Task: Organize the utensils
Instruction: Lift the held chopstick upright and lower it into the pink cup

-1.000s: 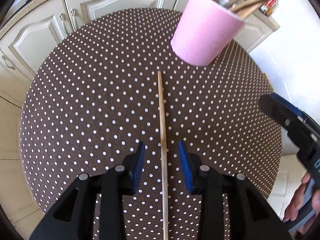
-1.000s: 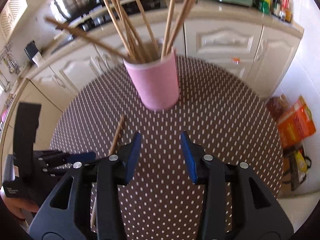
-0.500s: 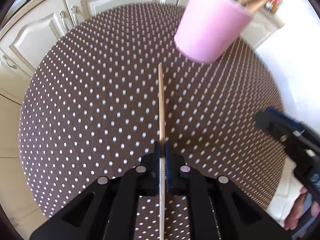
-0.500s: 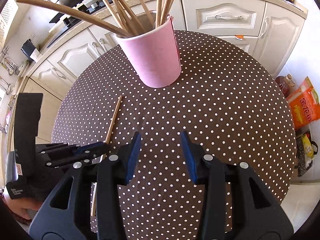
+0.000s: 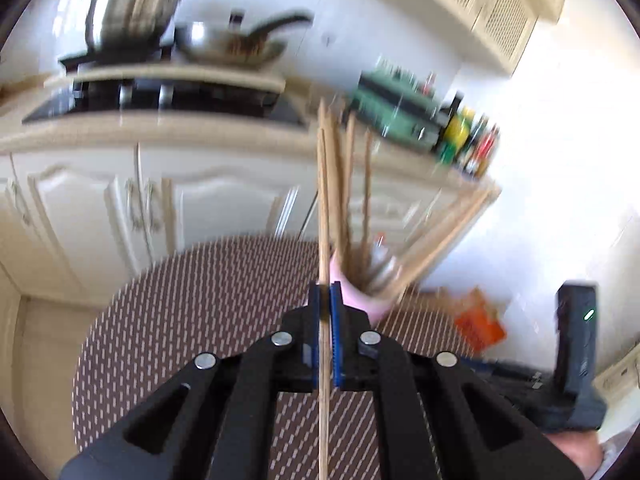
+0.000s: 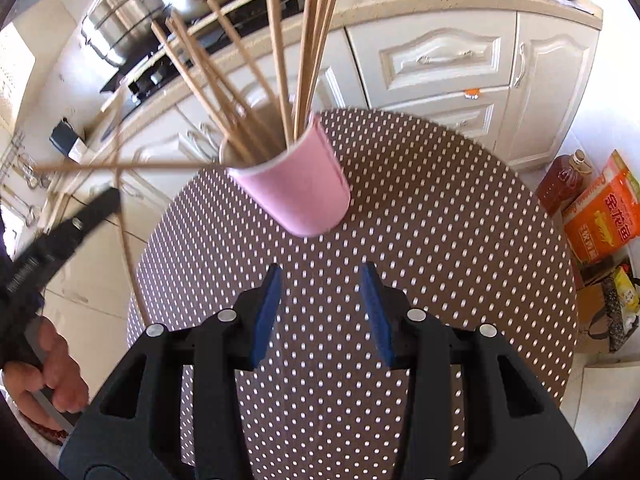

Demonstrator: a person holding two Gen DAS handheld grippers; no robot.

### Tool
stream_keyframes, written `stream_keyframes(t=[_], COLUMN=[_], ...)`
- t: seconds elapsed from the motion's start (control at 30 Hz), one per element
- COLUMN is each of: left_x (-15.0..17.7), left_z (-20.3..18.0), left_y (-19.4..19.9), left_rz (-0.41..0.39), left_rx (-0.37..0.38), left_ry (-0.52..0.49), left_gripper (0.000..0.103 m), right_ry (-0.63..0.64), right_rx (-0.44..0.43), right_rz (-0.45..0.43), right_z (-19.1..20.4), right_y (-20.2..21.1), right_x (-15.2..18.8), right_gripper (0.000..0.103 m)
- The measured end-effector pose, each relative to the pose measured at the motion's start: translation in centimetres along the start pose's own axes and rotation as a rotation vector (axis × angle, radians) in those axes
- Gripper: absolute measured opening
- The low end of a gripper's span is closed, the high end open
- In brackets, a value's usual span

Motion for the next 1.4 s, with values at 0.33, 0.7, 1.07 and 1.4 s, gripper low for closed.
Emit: stream_keyframes(t=[0.33, 0.7, 1.07, 1.4], left_x=[-9.0, -9.5, -7.2, -4.3], left_z=[-4.7, -7.7, -7.2, -7.7], left_y=[2.9, -1.4, -2.7, -2.2], left_rz=[-0.286, -0.349, -0.279, -0.182], left_rx=[0.109, 0.138, 0.074, 0.044], left_ry=[-0.007, -0.072, -0.136, -0.224], left_gripper=[0.005, 0.005, 0.005, 0.005], right_ry=[-0.031, -0.017, -0.017, -0.007], right_rx=[-0.050, -0.086, -0.106, -0.109], right_rz=[-0.079, -0.087, -0.071, -0.051], right_z=[-0.6, -1.8, -2.4, -1.7], right_y=[1.1, -0.5, -1.3, -1.4], right_x=[-3.8, -6.6, -7.2, -6.7], right_gripper=[0.041, 0.041, 0.042, 0.044])
Point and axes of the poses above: each gripper's, at about its wrist camera, not at the fingertips, and y roughly against the way its jaws point, z to its left, x to its underside, the point moved 4 cm from there along -y, roughly the way its jaws point, and after that the axes turned 6 degrees about -x, right-handed, at the moved point
